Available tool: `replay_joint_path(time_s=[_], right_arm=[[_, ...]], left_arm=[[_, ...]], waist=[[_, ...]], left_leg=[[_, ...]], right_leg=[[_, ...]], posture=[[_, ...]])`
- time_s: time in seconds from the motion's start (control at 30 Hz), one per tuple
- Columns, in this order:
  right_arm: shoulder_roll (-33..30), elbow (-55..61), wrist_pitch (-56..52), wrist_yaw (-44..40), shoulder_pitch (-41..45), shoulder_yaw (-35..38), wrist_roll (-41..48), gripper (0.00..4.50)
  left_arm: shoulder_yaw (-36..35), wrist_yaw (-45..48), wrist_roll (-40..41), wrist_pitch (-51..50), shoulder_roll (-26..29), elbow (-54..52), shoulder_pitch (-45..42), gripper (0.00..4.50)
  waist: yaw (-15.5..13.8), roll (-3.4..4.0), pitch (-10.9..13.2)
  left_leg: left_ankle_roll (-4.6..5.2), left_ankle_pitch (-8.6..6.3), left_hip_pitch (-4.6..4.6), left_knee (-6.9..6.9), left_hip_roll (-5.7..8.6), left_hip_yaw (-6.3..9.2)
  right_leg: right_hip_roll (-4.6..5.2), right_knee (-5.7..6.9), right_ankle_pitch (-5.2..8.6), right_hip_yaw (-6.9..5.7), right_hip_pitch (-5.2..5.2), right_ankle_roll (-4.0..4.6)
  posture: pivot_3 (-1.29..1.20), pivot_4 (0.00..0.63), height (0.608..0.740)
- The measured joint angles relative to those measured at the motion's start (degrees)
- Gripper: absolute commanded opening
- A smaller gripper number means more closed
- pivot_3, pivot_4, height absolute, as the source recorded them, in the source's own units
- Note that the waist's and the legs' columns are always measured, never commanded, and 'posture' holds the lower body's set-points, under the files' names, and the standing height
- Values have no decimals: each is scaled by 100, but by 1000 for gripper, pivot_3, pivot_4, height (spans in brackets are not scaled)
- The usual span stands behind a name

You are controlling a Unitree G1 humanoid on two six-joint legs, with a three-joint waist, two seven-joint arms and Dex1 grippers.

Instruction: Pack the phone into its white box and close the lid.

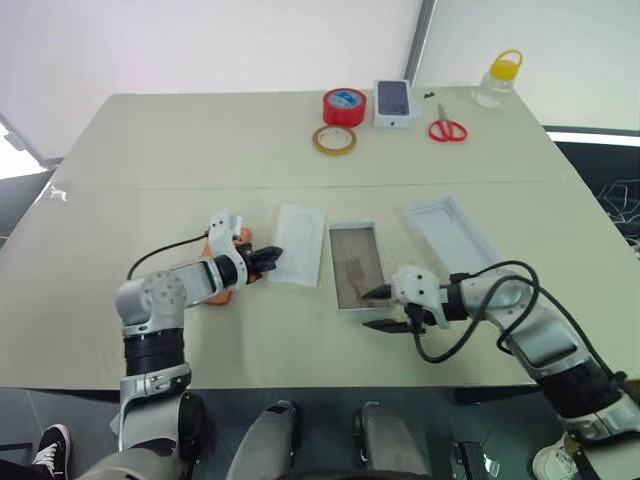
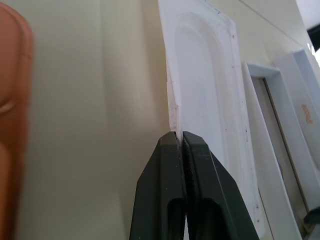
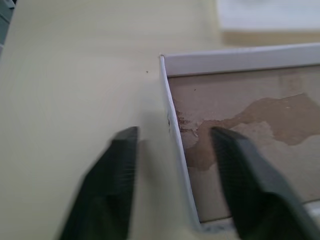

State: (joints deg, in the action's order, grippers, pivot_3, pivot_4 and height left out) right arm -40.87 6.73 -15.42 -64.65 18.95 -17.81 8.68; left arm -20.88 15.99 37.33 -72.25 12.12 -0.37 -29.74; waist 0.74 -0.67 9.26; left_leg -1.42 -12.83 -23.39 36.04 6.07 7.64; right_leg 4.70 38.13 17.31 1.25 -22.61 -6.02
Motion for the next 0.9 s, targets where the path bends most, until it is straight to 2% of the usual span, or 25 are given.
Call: replay_joint_path(time_s=[0.07, 0.33, 0.57, 0.7, 0.8, 0.87, 0.9], right_arm=[[76, -97, 38, -17, 101, -50, -73, 65], [258, -424, 332, -96, 367, -183, -298, 22], [1013, -550, 216, 238, 700, -504, -605, 22], [1340, -659, 193, 506, 813, -657, -805, 22], [1407, -817, 141, 641, 939, -615, -845, 883], [1408, -860, 103, 671, 977, -587, -843, 1773], [1406, -864, 79, 666, 980, -584, -838, 2431]], left_arm=[[-95, -89, 74, -103, -1, -80, -8, 0], [-453, -323, 422, -272, -198, -273, -14, 0], [-1056, -693, 894, -383, -387, -270, -432, 0], [-1131, -815, 971, -372, -406, -271, -472, 0], [-1006, -886, 971, -375, -536, -345, -309, 0], [-888, -919, 976, -382, -651, -445, -178, 0], [-837, -934, 978, -382, -682, -460, -136, 0]], waist=[[-8, 0, 0], [25, -3, 0], [2, -13, 6], [2, -12, 6], [0, -13, 6], [0, -13, 6], [0, -13, 6]], left_leg=[[0, 0, 0, 1, 2, 0], [-1, 0, 3, 0, -2, -1], [-7, 3, -3, 1, 0, 0], [-8, 3, -3, 2, 2, -1], [-8, 3, -3, 1, 2, -1], [-8, 3, -4, 1, 2, -1], [-8, 3, -4, 1, 2, -1]], right_leg=[[1, 0, 0, 0, 0, 0], [-3, 1, -1, 0, 1, 1], [-2, 2, -1, 0, -5, 1], [-2, 2, -1, 1, -6, 0], [-2, 2, -1, 1, -6, 0], [-1, 1, -1, 1, -5, 0], [-2, 2, -1, 1, -6, 0]], posture=[[0, 150, 740], [0, 150, 740], [0, 150, 740], [0, 150, 740], [0, 150, 740], [0, 150, 740], [0, 150, 740]])
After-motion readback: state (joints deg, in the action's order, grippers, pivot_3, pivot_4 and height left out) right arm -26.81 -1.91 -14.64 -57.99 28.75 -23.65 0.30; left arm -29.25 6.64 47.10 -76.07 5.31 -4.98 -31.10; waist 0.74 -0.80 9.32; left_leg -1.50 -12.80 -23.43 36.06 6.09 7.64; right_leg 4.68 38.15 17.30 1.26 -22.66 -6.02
